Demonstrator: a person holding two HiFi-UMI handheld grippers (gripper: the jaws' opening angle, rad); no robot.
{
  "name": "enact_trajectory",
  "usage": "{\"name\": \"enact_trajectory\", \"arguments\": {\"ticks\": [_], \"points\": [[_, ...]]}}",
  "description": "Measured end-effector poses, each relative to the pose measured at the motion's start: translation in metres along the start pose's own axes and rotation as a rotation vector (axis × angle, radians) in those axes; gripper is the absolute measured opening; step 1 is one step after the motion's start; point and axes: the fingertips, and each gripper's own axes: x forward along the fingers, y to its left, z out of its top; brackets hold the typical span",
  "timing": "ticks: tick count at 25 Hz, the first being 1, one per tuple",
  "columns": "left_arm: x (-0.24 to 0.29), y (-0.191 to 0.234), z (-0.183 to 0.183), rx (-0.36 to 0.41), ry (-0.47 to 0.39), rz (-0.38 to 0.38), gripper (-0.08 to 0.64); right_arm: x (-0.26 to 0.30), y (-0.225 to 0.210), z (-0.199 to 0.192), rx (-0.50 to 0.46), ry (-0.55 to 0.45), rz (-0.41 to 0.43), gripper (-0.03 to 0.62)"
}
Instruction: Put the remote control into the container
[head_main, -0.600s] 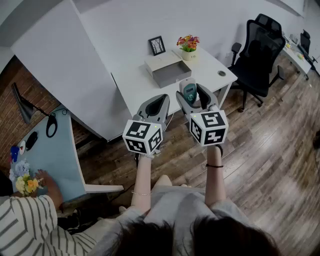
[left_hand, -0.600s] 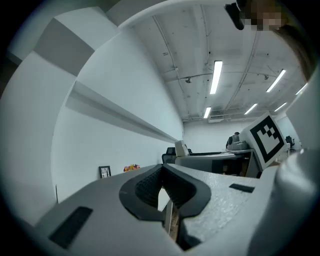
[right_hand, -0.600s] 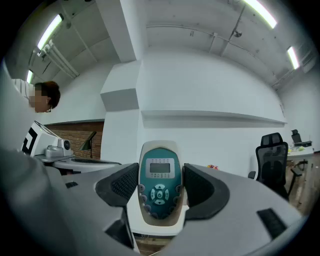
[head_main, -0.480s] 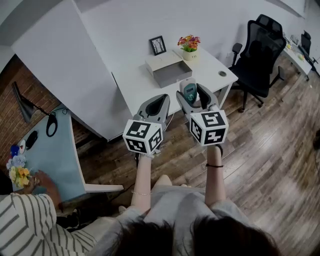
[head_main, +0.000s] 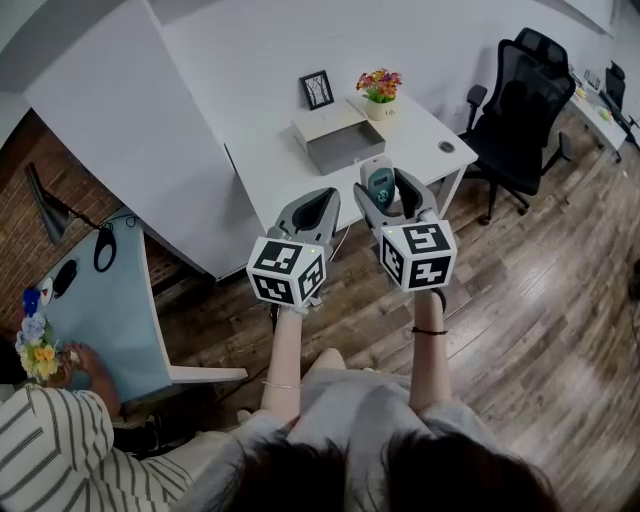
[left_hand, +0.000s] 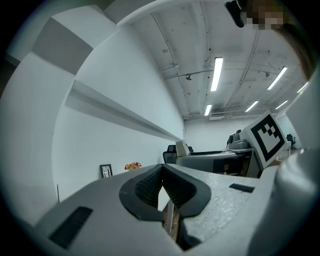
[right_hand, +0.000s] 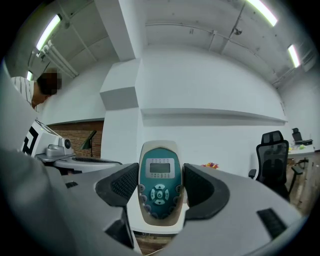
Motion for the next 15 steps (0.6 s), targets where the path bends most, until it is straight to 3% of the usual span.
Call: {"name": "enact_trajectory", "arguments": {"ticks": [15], "points": [[0.018, 0.004, -0.028, -0.017, 0.079, 0.05, 0.003, 0.016, -0.026, -0.028, 0.076, 0.035, 0.035, 0.284]]}}
